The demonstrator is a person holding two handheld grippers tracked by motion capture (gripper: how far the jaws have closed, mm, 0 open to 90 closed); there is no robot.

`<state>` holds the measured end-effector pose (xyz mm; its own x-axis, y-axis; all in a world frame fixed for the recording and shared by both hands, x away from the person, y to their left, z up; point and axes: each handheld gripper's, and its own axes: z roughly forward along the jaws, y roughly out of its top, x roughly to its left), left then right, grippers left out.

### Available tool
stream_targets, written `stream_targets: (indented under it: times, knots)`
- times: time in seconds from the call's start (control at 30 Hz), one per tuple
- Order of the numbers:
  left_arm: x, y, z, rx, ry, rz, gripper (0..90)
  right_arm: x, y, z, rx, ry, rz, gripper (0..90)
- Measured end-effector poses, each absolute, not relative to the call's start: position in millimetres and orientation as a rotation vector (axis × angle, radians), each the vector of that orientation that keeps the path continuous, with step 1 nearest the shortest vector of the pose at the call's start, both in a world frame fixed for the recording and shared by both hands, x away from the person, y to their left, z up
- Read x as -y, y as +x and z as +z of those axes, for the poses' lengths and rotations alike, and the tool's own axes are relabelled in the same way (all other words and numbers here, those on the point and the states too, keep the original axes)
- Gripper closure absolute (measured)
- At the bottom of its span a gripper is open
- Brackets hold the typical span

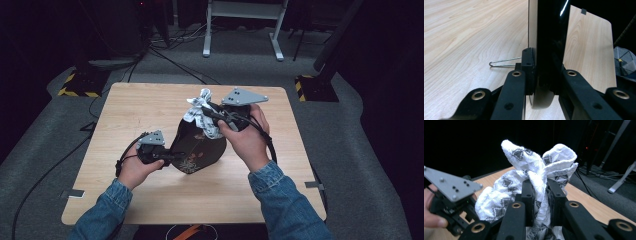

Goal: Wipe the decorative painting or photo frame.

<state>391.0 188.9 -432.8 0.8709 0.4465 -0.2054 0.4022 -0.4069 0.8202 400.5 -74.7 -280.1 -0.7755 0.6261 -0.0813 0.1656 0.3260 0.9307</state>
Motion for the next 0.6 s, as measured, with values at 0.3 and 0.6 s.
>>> stream_targets:
  times: [0.3,0.6]
  knots:
    - [-187.1,390.5,-433.1,-0.608,2.045,0.05,80.1,64.0,412.3,-284.8,-2.18,0.709,1.416,78.5]
    - [-187.2,390.5,-433.4,-0.607,2.043,0.048,80.1,76.6,420.2,-290.7,-2.169,0.752,1.371,78.7]
